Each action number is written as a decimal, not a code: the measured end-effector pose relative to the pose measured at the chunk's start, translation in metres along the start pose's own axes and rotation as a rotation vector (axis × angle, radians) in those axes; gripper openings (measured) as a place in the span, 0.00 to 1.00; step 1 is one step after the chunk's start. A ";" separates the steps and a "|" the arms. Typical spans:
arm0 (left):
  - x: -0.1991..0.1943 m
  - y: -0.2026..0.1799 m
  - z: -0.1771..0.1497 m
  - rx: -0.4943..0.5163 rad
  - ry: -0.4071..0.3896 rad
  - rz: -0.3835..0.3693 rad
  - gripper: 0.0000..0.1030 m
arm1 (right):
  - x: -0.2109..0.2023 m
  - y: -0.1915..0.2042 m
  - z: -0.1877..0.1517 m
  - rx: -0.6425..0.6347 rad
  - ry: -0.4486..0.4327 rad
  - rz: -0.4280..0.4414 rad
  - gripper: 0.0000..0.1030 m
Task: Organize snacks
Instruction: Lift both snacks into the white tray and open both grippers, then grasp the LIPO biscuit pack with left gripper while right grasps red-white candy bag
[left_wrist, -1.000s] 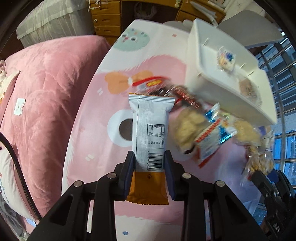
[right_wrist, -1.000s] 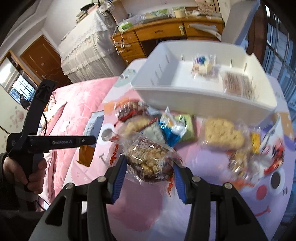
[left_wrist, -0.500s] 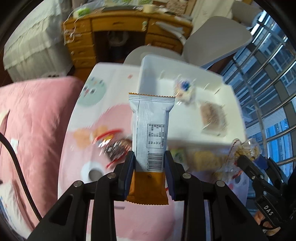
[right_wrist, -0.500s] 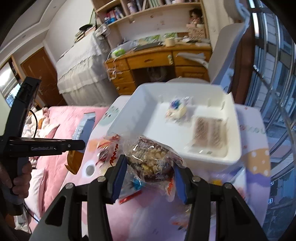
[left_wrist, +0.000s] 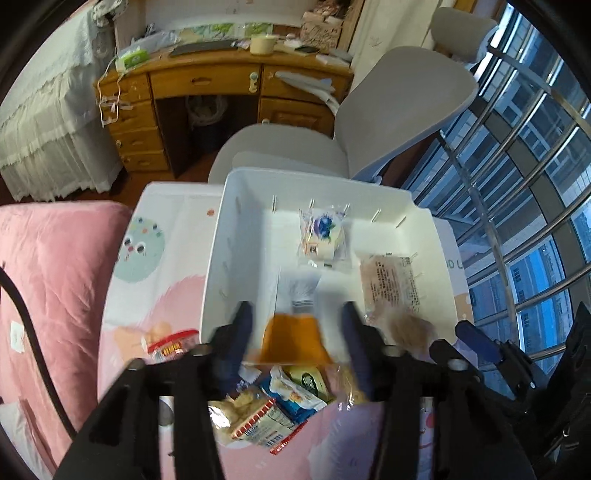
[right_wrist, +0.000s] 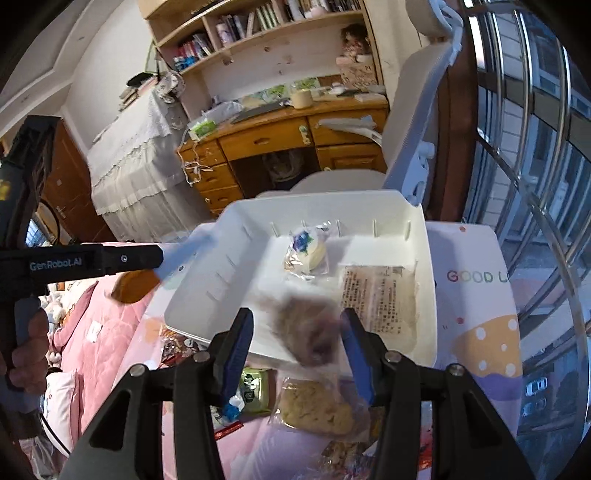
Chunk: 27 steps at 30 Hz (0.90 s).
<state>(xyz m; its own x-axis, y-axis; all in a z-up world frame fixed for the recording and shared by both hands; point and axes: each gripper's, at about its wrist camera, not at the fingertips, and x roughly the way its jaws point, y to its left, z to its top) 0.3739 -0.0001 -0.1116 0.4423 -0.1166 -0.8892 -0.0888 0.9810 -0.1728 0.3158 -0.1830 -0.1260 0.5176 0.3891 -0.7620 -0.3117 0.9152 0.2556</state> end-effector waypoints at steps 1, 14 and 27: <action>0.002 0.002 -0.002 -0.009 0.009 -0.009 0.52 | 0.001 0.000 0.000 0.001 0.009 -0.001 0.48; -0.004 0.043 -0.038 -0.113 0.068 -0.039 0.52 | -0.023 -0.017 -0.017 0.148 0.011 -0.074 0.54; -0.025 0.112 -0.109 -0.173 0.139 -0.084 0.52 | -0.069 -0.022 -0.097 0.363 0.035 -0.208 0.56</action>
<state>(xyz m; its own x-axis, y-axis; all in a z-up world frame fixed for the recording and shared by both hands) 0.2558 0.0955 -0.1548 0.3289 -0.2282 -0.9164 -0.2139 0.9272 -0.3076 0.2101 -0.2400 -0.1367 0.5103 0.1942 -0.8378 0.1010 0.9539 0.2826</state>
